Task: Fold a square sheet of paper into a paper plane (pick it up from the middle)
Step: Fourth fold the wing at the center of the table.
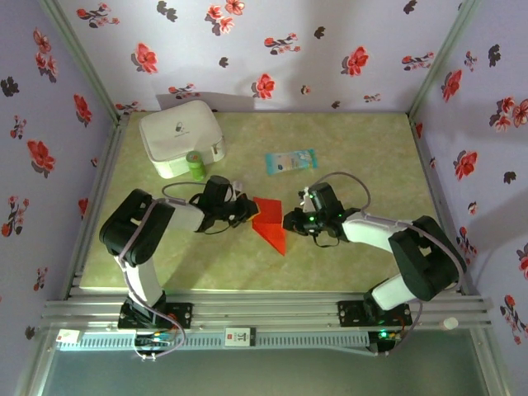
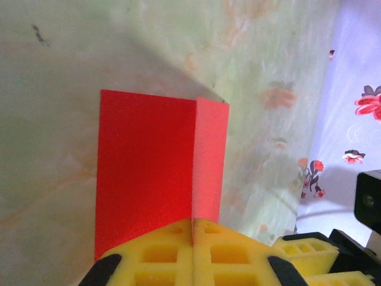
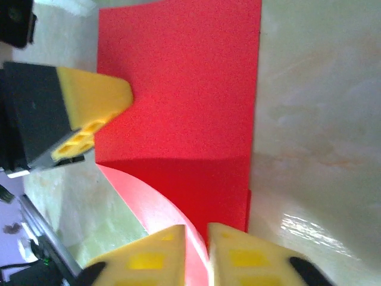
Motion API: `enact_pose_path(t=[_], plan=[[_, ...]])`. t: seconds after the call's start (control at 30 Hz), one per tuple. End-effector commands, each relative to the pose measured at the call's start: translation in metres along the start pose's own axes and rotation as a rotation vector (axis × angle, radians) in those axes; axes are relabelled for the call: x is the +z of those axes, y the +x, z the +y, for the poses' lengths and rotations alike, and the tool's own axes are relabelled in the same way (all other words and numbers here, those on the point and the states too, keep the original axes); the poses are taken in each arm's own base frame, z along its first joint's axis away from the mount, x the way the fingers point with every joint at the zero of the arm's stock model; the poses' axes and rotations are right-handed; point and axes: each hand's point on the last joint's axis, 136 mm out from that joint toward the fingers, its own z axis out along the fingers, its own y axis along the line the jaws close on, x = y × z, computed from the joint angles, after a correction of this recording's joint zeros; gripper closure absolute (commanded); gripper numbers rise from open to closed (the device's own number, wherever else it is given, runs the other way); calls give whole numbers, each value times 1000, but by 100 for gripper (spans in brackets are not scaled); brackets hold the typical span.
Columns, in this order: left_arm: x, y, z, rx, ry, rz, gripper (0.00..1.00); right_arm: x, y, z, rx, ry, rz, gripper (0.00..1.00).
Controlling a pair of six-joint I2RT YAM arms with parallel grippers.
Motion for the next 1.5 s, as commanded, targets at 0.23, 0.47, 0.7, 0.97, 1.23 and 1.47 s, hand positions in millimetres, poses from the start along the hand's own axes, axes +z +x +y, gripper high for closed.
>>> enact_pose_path(t=[0.23, 0.47, 0.7, 0.97, 1.23, 1.47], plan=[[-22, -4, -10, -45, -19, -205, 100, -40, -11, -10, -199, 148, -192, 60], [-28, 6, -24, -35, -22, -274, 100, -35, 23, 9, -675, 190, -318, 56], [-24, 14, -38, 11, 12, -219, 86, -24, 38, 23, -910, 216, -342, 55], [-11, 19, -53, 27, 72, -145, 81, 2, 46, 23, -1057, 302, -307, 54], [-13, 20, -54, 27, 72, -140, 81, 11, 40, 14, -1087, 398, -308, 59], [-13, 19, -53, 27, 66, -142, 81, 14, 41, 16, -1091, 394, -295, 71]])
